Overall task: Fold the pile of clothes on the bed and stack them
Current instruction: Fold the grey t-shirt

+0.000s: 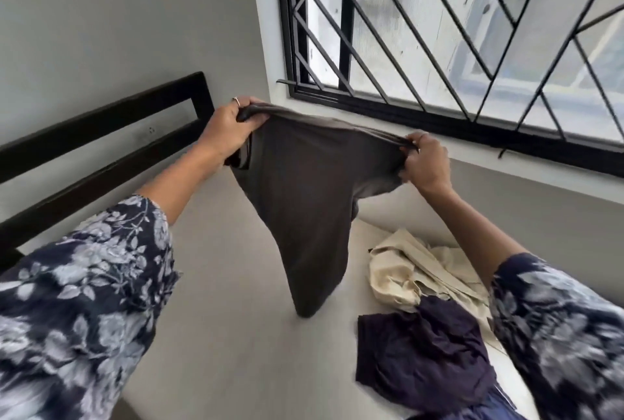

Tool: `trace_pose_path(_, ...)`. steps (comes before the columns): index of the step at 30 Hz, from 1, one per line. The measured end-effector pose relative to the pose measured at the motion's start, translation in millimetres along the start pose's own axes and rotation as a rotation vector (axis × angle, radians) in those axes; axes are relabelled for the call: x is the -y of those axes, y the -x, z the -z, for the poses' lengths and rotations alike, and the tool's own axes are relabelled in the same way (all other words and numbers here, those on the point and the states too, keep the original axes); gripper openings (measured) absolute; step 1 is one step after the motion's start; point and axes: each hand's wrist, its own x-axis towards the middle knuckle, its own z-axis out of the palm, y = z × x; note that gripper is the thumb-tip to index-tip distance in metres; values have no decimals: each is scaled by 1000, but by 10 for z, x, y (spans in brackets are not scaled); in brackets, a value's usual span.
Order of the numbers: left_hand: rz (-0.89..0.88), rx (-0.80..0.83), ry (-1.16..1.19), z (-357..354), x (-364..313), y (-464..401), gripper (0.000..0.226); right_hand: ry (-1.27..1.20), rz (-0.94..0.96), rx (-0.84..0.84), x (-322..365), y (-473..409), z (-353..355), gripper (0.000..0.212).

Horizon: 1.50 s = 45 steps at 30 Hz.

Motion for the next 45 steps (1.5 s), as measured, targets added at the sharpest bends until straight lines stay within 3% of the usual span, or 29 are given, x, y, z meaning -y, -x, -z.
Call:
trace_pose_path(3, -35, 43, 92, 103, -136, 20, 29, -230, 16, 52, 19, -77, -57, 29)
trace_pose_path(9, 94, 331, 57, -36, 213, 581, 23, -147, 27, 137, -579, 381, -257, 20)
trace_pose_path(12, 203, 512, 6, -332, 645, 1120, 27, -67, -5, 200, -1203, 914, -464, 20)
trace_pose_path(15, 363, 701, -34, -853, 1403, 1848, 11, -11, -114, 364, -1992, 1588, -831, 25)
trace_pose_path(19, 499, 830, -37, -1388, 2250, 2810, 4, 24, -289, 479, -2782, 2353, -1164, 27)
trace_pose_path(26, 650, 910, -88, -1996, 3285, 4194, 29, 118, -412, 598, -3773, 3510, -1558, 28)
trace_pose_path(29, 659, 927, -124, -2075, 3422, 4307, 32, 167, -364, 593, -3753, 3564, -1606, 24)
trace_pose_path(32, 664, 937, -123, -2121, 3458, 4187, 29, 288, -108, 574, -3448, 3255, -1810, 3)
trace_pose_path(34, 661, 975, -112, -2138, 3455, 4033, 18, 345, 49, 587, -3181, 2933, -2079, 15)
trace_pose_path(38, 711, 1021, -99, -2188, 3571, 3831, 8, 510, 234, 792, -2720, 2359, -2834, 8)
trace_pose_path(42, 770, 981, -155, -2190, 3753, 3756, 4, 535, 223, 986, -2649, 2251, -3343, 56)
trace_pose_path(45, 765, 867, -177, -2194, 3818, 3708, 5, 399, 107, 995, -2785, 2654, -3345, 63)
